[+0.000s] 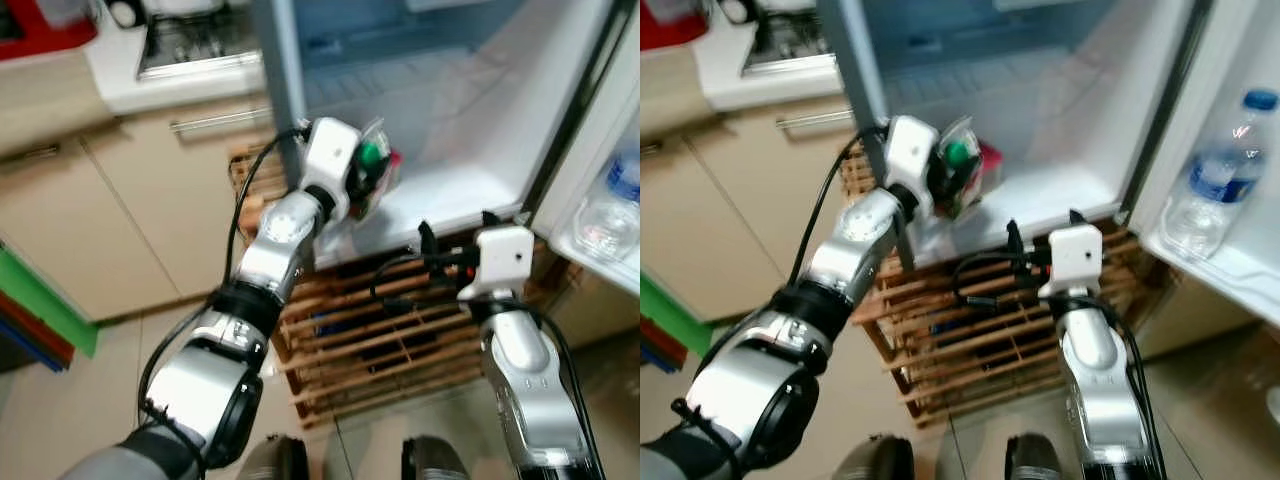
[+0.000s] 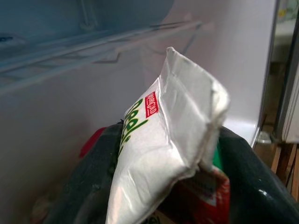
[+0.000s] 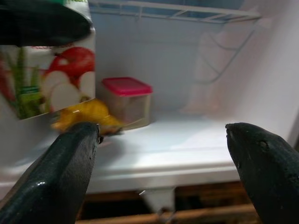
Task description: Restocking fridge
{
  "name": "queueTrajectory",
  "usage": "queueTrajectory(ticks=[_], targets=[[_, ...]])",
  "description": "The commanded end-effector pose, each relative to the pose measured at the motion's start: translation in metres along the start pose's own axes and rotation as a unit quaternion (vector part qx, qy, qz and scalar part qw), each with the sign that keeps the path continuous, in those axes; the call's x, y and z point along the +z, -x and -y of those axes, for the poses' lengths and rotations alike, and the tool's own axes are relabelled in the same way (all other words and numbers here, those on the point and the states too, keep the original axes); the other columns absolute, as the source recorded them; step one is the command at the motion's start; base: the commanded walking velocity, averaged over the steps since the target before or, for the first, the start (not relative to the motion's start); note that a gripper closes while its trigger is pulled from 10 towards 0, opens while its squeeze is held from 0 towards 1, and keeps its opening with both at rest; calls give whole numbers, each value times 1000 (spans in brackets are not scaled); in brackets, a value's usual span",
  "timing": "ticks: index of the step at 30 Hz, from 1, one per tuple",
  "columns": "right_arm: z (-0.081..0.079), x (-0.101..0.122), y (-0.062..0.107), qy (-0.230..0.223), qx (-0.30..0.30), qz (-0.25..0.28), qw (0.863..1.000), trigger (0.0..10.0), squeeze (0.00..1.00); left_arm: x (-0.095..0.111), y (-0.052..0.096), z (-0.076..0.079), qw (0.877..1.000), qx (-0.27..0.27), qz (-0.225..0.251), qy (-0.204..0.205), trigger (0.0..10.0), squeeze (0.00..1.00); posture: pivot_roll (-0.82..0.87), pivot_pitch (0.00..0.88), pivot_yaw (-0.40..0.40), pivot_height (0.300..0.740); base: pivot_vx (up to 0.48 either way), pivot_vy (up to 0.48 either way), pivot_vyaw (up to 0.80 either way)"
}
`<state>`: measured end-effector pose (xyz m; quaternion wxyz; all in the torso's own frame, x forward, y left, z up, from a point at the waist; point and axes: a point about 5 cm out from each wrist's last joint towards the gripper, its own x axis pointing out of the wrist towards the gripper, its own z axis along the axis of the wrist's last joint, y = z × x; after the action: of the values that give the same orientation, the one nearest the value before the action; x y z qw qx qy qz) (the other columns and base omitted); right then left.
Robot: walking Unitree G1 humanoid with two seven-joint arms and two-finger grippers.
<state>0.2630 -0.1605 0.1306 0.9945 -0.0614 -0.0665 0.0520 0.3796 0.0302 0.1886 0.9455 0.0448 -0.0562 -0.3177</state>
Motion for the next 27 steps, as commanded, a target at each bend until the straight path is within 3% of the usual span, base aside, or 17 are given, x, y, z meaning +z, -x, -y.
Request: queueTrajectory(ticks=[1, 7, 11, 23, 27], targets=[[2, 7, -1, 1, -6, 10, 1000, 10000, 0, 4, -3, 0, 1000, -3, 0, -11, 10000, 0, -249, 0, 151, 671, 0, 0, 0], [2, 8, -1, -7, -12, 0, 1000, 10000, 0, 7, -3, 16, 998, -36, 40, 32, 10000, 0, -258, 0, 148, 671, 119, 0, -267], [0, 7, 1, -2, -3, -5, 1000, 10000, 0, 4, -4, 20, 998, -35, 32, 28, 10000, 0, -253, 0, 144, 671, 450, 0, -800], [-6, 10, 2, 2, 6, -3, 1000, 10000, 0, 6, -6, 10, 998, -12, 29, 50, 10000, 0, -247, 0, 156, 671, 474, 0, -111], [-8, 10, 5, 2, 9, -4, 1000, 10000, 0, 8, -5, 4, 999, 16, 34, 38, 10000, 0, -246, 0, 155, 671, 204, 126, 0]])
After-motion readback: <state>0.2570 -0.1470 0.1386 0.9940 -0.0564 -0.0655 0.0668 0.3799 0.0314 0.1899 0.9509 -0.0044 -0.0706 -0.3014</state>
